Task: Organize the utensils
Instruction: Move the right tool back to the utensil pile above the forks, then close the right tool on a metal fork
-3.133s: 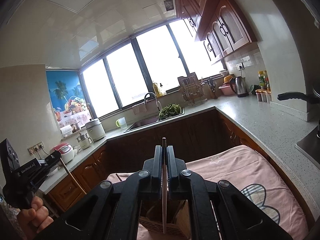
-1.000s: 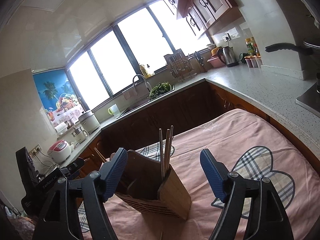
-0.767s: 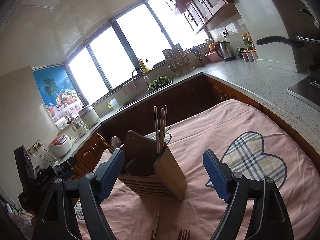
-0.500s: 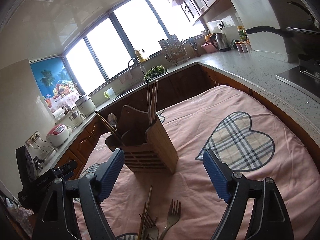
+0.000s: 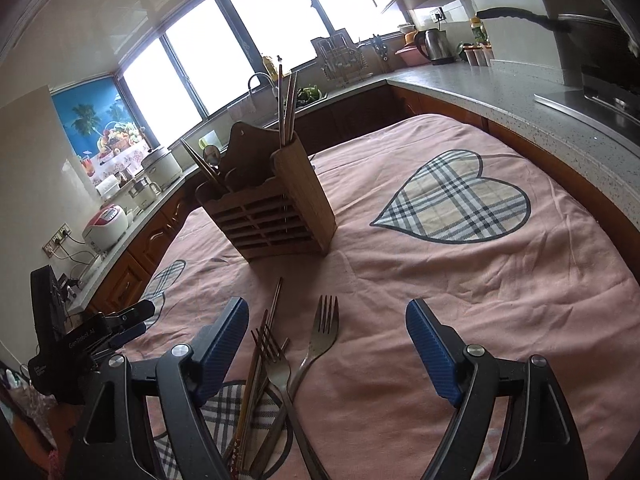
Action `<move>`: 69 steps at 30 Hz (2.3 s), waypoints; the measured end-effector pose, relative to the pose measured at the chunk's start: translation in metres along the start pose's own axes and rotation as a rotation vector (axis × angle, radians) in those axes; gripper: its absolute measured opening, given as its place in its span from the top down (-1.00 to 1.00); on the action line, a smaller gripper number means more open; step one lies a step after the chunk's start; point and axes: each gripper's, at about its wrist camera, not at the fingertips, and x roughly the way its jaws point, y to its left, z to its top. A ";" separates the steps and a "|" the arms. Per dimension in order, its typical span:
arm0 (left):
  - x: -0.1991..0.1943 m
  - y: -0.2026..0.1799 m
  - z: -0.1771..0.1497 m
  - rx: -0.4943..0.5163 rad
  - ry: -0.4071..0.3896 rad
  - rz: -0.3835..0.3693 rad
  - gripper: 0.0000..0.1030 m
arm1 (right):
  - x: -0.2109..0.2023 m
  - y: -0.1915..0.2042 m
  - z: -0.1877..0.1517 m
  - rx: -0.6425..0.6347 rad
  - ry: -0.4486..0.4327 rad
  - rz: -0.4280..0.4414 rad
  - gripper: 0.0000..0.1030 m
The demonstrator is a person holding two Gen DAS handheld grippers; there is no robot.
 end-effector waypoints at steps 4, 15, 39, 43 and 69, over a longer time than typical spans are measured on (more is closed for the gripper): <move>0.002 0.003 -0.007 -0.007 0.018 0.010 -0.70 | 0.003 0.005 -0.011 -0.026 0.028 0.001 -0.61; 0.013 0.007 -0.003 -0.008 0.048 0.033 -0.70 | 0.024 0.027 -0.026 -0.126 0.136 0.068 -0.23; 0.091 -0.047 0.024 0.132 0.176 0.004 -0.70 | 0.071 0.009 -0.026 -0.170 0.298 0.068 0.85; 0.120 -0.070 0.024 0.201 0.213 0.014 -0.64 | 0.062 -0.013 -0.019 -0.078 0.270 0.051 0.93; 0.075 -0.087 0.022 0.324 0.196 -0.113 0.92 | 0.090 0.001 0.001 -0.237 0.371 -0.011 0.88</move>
